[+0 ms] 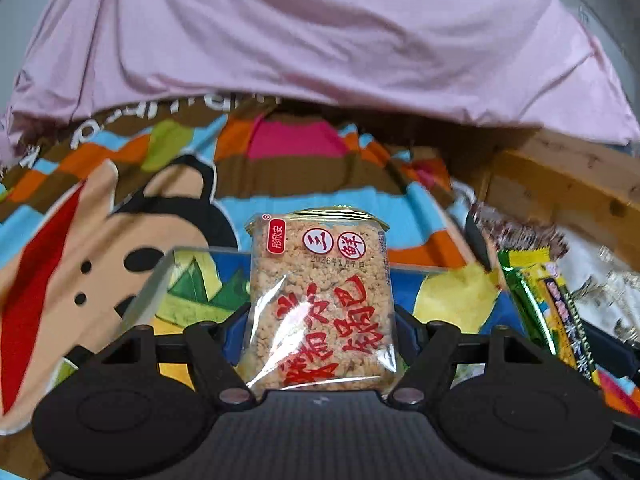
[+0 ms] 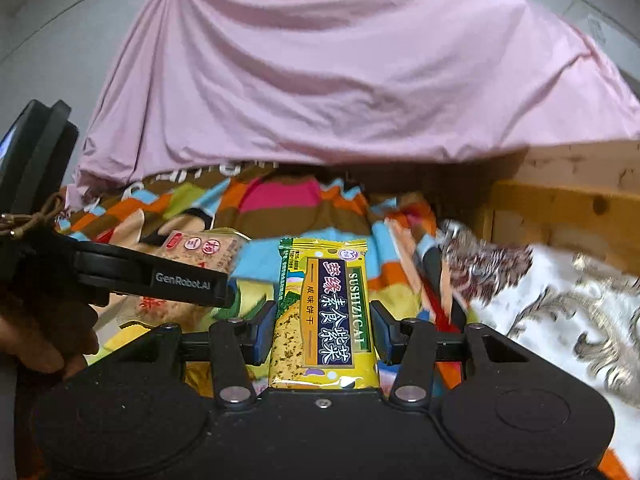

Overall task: Organize snacks
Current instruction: 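Lift and carry the rice cracker bag and SUSHIZICAL pack over the silver tray, then lower both snacks into the silver tray and open both tools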

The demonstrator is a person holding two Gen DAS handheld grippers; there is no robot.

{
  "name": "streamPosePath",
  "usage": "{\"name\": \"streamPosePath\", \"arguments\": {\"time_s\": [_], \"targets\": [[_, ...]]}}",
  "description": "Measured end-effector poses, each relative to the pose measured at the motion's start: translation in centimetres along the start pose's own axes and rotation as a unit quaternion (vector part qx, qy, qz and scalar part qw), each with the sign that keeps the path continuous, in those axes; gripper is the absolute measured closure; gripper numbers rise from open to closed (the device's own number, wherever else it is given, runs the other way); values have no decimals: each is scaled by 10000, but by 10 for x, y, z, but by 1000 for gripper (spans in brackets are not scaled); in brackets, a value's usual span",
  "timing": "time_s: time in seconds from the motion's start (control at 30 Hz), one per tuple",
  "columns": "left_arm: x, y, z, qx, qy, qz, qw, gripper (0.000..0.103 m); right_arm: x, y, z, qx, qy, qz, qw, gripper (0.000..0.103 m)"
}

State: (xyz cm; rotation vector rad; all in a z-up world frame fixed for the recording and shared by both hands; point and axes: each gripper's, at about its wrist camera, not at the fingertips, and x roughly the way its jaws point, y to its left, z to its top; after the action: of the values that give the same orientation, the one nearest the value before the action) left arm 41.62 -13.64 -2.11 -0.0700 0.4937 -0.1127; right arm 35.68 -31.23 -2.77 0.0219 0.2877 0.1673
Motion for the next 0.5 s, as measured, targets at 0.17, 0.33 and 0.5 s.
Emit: {"name": "streamPosePath", "arguments": {"time_s": [0.17, 0.33, 0.5], "targets": [[21, -2, -9, 106, 397, 149, 9990, 29, 15, 0, -12, 39, 382, 40, 9993, 52], [33, -4, -15, 153, 678, 153, 9975, 29, 23, -1, -18, 106, 646, 25, 9978, 52], [38, -7, -19, 271, 861, 152, 9958, 28, 30, 0, -24, 98, 857, 6, 9963, 52]]}}
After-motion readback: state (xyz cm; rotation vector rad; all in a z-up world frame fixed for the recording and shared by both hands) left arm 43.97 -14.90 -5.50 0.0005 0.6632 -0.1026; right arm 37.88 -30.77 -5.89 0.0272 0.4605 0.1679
